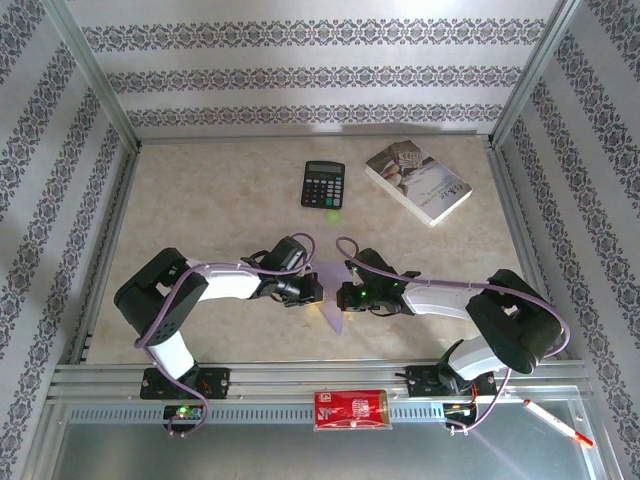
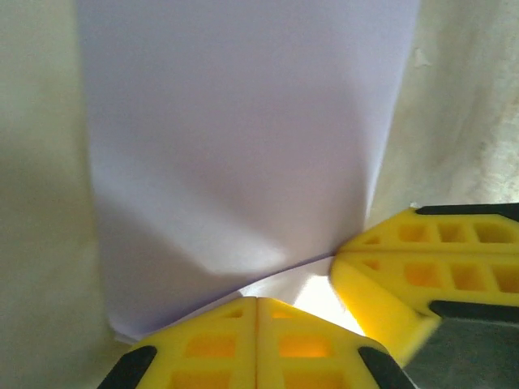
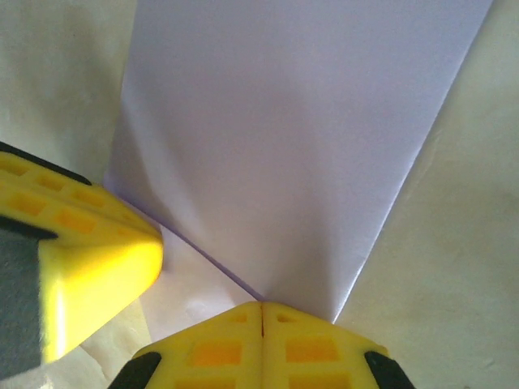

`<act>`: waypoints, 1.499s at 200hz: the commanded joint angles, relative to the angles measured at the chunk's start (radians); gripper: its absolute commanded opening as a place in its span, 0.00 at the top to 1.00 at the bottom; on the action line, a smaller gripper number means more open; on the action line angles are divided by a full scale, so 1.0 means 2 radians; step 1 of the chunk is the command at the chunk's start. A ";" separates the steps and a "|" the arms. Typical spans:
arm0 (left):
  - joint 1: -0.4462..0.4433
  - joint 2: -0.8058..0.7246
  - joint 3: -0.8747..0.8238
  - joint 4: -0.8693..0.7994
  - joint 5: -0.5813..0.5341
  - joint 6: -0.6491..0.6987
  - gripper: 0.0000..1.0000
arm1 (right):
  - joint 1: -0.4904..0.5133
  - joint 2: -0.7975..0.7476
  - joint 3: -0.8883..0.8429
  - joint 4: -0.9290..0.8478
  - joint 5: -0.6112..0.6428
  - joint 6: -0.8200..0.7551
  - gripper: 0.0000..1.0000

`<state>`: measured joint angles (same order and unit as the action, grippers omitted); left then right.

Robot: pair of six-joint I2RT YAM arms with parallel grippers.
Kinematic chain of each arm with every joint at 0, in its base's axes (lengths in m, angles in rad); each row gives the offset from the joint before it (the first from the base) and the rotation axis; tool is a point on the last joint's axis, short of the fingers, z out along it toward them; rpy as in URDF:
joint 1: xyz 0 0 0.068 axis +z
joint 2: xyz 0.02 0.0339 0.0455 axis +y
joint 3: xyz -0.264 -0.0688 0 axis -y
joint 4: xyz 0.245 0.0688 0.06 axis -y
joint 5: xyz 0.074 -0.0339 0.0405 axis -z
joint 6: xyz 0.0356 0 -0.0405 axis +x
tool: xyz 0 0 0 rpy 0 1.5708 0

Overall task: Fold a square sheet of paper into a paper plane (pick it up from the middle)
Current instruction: Perform the third fold on the triangle at the bottom-center of the table.

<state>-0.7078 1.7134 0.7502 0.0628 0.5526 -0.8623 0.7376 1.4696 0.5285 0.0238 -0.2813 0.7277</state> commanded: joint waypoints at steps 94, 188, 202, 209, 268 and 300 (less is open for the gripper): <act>0.007 0.037 -0.017 -0.036 -0.018 0.045 1.00 | 0.002 -0.134 0.020 -0.165 0.028 -0.051 0.76; 0.007 0.034 -0.012 -0.044 -0.016 0.050 1.00 | 0.093 -0.017 0.024 -0.002 -0.028 0.017 0.89; 0.008 0.035 -0.010 -0.045 -0.016 0.051 1.00 | 0.091 -0.003 0.025 -0.005 -0.028 0.009 0.89; 0.008 0.035 -0.009 -0.046 -0.015 0.052 1.00 | 0.089 0.003 0.024 -0.006 -0.030 0.007 0.90; 0.008 0.039 -0.006 -0.053 -0.017 0.061 1.00 | 0.086 0.000 -0.031 -0.009 -0.033 0.023 0.93; 0.009 0.040 -0.006 -0.057 -0.020 0.065 1.00 | 0.097 -0.021 -0.066 -0.009 -0.030 0.047 0.95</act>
<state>-0.6987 1.7393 0.7593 0.0669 0.5846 -0.7662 0.9146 1.4456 0.4747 0.0906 -0.3424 0.7776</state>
